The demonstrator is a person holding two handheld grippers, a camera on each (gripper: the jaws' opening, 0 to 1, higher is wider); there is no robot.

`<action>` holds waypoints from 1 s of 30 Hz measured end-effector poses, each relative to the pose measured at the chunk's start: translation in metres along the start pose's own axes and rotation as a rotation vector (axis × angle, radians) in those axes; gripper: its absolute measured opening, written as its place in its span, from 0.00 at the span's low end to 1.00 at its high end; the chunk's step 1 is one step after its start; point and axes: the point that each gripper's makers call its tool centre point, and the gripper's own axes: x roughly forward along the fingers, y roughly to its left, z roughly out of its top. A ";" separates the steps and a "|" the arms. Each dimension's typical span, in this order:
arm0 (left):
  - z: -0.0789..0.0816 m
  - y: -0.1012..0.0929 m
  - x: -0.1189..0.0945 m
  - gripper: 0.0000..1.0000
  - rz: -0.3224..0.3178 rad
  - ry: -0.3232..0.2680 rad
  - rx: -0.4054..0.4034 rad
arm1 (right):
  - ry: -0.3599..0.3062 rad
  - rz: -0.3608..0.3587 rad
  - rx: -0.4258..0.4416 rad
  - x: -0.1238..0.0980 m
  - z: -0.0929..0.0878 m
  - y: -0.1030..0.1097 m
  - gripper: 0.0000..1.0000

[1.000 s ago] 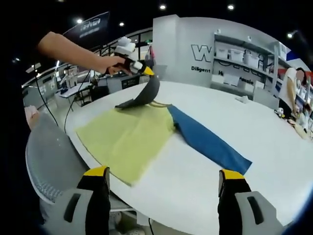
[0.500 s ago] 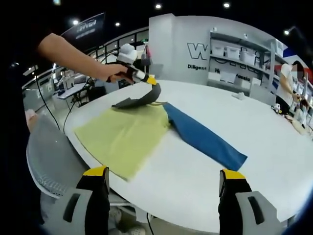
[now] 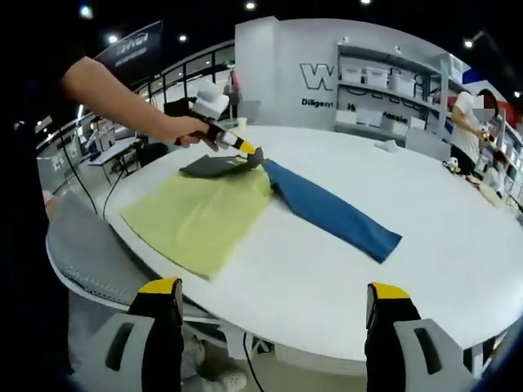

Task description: Fold the garment on the visible template until the final outline fits inside the template.

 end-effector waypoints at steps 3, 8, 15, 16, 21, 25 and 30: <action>-0.010 -0.001 0.005 0.00 0.010 0.022 -0.021 | 0.003 -0.003 0.006 -0.003 -0.002 -0.001 0.92; -0.019 -0.002 0.013 0.00 0.025 0.031 -0.029 | 0.019 0.007 -0.001 -0.005 -0.006 -0.002 0.92; -0.023 -0.014 0.017 0.01 -0.034 -0.001 0.030 | 0.055 0.032 -0.033 -0.009 -0.015 -0.010 0.92; -0.026 -0.016 0.016 0.01 -0.041 0.019 0.050 | 0.057 0.034 -0.034 -0.008 -0.015 -0.011 0.92; -0.029 -0.020 0.010 0.03 -0.053 0.003 0.090 | 0.056 0.055 -0.047 -0.002 -0.011 -0.012 0.92; -0.029 -0.020 0.004 0.08 -0.062 0.000 0.079 | 0.053 0.075 -0.056 0.005 -0.008 -0.010 0.92; -0.026 -0.018 -0.008 0.18 -0.061 -0.028 0.100 | 0.043 0.100 -0.069 0.016 -0.002 -0.003 0.92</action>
